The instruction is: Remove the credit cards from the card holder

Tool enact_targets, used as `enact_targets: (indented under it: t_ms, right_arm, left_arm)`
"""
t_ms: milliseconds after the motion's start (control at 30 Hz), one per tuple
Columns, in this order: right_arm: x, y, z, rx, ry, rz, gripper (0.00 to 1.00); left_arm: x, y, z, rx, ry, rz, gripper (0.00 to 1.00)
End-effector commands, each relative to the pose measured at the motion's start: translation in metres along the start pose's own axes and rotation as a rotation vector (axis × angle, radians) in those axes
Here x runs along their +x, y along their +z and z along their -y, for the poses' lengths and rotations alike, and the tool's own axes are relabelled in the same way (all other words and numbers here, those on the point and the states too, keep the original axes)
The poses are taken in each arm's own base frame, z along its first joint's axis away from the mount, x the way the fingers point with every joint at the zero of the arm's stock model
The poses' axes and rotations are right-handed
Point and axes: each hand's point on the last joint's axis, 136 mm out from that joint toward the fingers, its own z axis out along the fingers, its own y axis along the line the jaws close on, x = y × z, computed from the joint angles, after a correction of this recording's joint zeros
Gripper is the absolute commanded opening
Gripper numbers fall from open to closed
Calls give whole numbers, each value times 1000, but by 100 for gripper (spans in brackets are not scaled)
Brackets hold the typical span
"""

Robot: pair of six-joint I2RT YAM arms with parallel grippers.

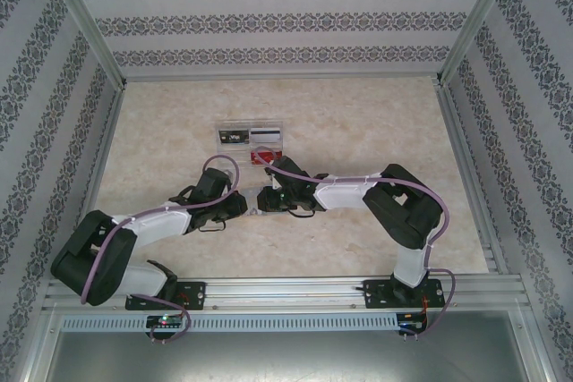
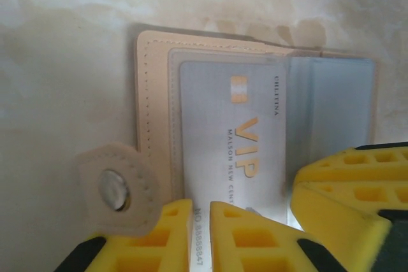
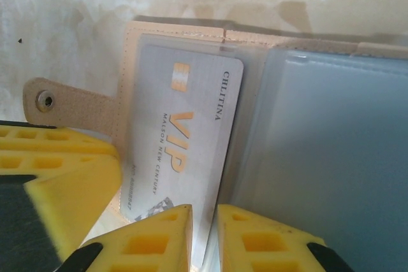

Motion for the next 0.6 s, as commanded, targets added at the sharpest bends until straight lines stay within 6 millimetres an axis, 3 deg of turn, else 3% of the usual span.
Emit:
enact_targets:
  t_ms: [0, 167, 567]
  right_arm:
    - [-1, 1, -5, -8, 0, 9, 20]
    - [-1, 1, -6, -10, -1, 9, 20]
    - [0, 2, -6, -12, -1, 5, 20]
  left_arm:
    - [-5, -12, -7, -41, 4, 29, 23]
    - [-2, -11, -12, -65, 10, 13, 26]
    - [1, -2, -7, -25, 2, -9, 17]
